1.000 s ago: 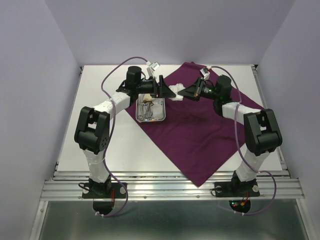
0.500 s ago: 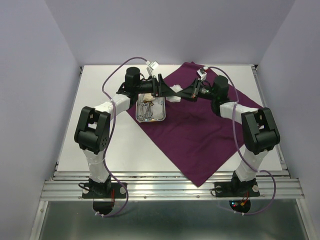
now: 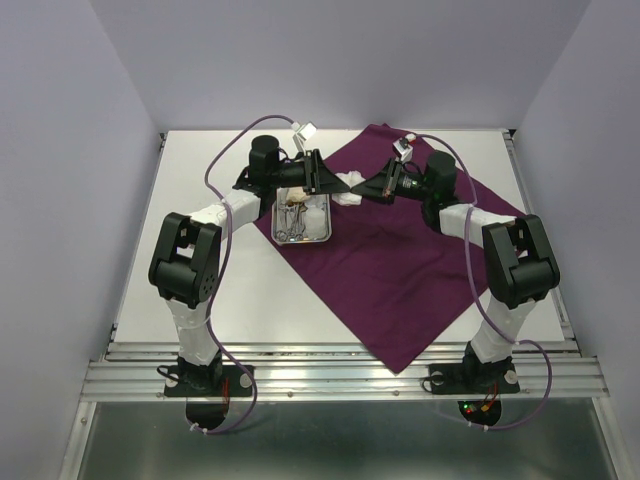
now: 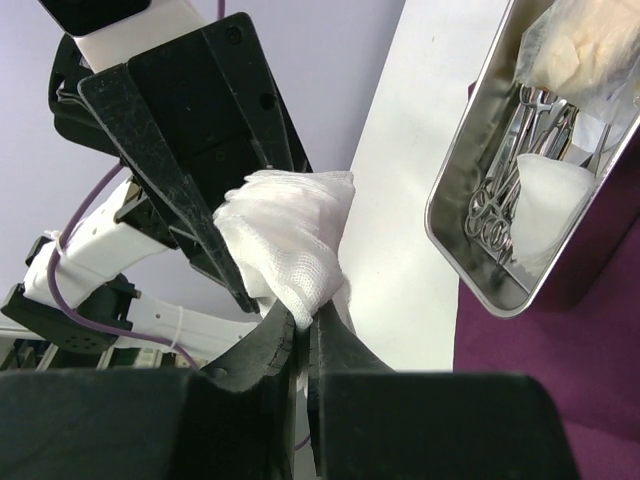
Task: Prepare the surgical pack
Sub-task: Place the medical item in the container.
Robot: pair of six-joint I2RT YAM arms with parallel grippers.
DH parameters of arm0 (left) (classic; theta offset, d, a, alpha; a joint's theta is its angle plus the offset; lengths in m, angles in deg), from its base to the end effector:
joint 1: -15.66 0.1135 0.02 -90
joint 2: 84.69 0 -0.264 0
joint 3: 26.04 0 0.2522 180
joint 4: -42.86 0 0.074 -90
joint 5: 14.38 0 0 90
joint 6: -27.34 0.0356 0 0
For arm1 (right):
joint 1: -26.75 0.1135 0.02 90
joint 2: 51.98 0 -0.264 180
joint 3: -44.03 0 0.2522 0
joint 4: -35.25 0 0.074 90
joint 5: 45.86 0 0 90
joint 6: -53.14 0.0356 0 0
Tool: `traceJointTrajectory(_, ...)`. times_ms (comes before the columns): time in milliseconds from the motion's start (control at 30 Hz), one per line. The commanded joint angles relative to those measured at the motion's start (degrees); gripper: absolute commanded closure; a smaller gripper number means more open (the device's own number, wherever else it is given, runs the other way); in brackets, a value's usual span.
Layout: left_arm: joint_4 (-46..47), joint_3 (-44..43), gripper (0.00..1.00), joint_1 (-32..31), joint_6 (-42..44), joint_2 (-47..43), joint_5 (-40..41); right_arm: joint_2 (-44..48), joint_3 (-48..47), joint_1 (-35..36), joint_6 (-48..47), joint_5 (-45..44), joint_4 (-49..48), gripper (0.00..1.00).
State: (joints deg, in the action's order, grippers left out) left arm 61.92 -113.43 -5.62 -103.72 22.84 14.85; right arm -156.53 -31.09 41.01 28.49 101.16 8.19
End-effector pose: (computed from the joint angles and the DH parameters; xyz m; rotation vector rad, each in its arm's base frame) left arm 0.3872 -0.1842 0.2767 0.6362 1.7455 -1.6258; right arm 0.3796 0.1273 0.2413 -0.0674 1.9488 1.7837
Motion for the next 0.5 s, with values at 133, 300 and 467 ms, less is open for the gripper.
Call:
traceJointTrajectory(133, 4.18, 0.5, 0.64, -0.17, -0.95, -0.3, -1.72, -0.3, -2.71, 0.33, -1.53, 1.08, -0.93, 0.99)
traceJointTrajectory(300, 4.45, 0.59, 0.77, -0.08, -1.22, -0.04, -1.98, -0.21, -2.71, 0.33, -2.15, 1.08, 0.12, 0.99)
traceJointTrajectory(467, 4.88, 0.76, 1.0, -0.08, -1.83, 0.23, -1.98, -0.04, -2.88, 0.33, -3.29, 0.99, 1.27, 0.99)
